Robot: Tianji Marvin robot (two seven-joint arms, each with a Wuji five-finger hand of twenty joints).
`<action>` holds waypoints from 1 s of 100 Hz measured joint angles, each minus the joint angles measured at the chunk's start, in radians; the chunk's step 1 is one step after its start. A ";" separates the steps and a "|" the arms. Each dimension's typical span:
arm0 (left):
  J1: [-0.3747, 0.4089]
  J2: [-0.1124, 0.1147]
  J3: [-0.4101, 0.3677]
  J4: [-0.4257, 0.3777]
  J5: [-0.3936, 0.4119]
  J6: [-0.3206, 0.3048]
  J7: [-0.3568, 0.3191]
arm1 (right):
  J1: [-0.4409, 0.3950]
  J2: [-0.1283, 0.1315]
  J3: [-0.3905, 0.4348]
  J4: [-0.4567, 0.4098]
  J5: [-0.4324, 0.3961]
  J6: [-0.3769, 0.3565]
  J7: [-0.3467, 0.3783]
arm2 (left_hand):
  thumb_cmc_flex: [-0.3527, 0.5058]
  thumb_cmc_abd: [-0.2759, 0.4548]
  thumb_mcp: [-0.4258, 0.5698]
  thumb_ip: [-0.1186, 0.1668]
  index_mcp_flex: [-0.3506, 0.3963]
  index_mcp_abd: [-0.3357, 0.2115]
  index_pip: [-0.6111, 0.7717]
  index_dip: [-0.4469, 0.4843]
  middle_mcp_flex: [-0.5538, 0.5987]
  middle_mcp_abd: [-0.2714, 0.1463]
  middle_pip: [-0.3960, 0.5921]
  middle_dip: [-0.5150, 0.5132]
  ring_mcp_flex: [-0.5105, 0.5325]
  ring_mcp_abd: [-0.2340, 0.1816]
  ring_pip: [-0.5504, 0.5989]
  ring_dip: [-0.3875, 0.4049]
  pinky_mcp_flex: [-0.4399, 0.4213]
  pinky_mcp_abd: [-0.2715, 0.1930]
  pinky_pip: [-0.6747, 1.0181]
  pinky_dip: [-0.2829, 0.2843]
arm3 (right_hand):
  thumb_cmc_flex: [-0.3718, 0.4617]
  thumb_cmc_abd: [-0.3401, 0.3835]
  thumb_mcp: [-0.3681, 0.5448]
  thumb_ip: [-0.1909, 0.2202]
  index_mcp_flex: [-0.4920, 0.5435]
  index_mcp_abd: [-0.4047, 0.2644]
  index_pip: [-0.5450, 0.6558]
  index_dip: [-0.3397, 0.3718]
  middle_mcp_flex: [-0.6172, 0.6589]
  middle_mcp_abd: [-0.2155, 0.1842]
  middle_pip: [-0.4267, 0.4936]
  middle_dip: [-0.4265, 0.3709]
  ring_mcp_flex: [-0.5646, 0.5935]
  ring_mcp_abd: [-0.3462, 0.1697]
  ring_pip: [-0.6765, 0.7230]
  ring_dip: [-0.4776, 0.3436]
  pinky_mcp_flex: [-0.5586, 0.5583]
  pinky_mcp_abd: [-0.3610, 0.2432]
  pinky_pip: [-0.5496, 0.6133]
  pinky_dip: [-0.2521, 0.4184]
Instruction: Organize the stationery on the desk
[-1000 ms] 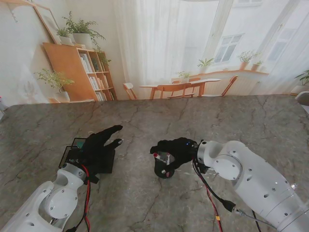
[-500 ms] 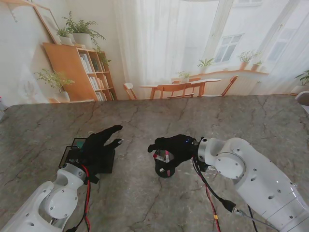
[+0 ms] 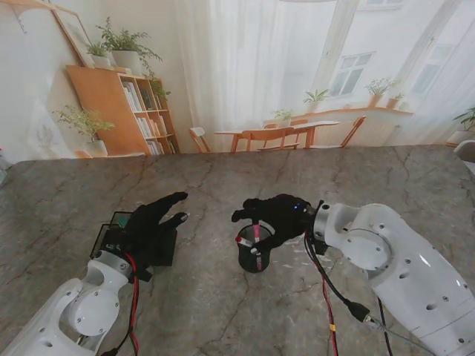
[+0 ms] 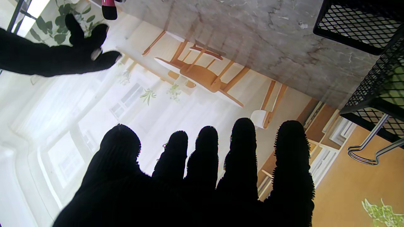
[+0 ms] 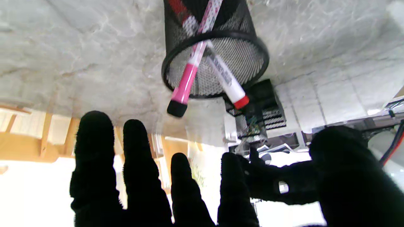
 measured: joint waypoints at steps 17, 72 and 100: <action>0.000 0.000 0.000 0.001 0.006 -0.007 0.000 | -0.061 -0.009 0.078 -0.082 -0.005 0.031 -0.046 | 0.000 0.000 0.000 0.000 0.000 0.000 0.000 0.000 0.000 0.000 0.000 0.000 0.000 0.000 0.000 0.000 0.000 0.000 0.000 0.000 | 0.014 0.015 -0.004 0.000 0.008 0.000 0.000 0.000 0.030 -0.006 0.000 0.000 -0.035 -0.061 -0.034 0.000 -0.108 -0.026 -0.057 -0.013; -0.018 0.004 0.031 0.010 0.025 -0.012 -0.006 | -0.271 -0.103 0.180 -0.115 0.056 0.413 -0.560 | 0.000 -0.001 0.000 0.000 0.000 0.000 0.000 0.000 0.000 0.000 0.000 0.000 -0.013 0.000 -0.002 -0.002 -0.016 0.000 0.000 0.000 | 0.252 -0.006 -0.018 0.001 0.169 -0.014 0.130 0.028 0.254 -0.092 0.073 0.037 -0.038 -0.237 0.002 -0.001 -0.165 -0.282 -0.219 -0.125; -0.032 0.022 0.064 -0.005 0.178 -0.039 0.008 | -0.360 -0.121 0.175 -0.068 0.042 0.594 -0.692 | -0.066 -0.040 0.005 0.000 -0.079 -0.009 -0.017 -0.002 -0.144 0.000 -0.045 -0.026 -0.166 0.016 -0.077 -0.102 -0.124 0.020 -0.176 -0.066 | 0.256 -0.016 -0.018 0.002 0.192 -0.023 0.143 0.036 0.293 -0.093 0.091 0.050 -0.027 -0.238 0.034 0.009 -0.158 -0.282 -0.182 -0.125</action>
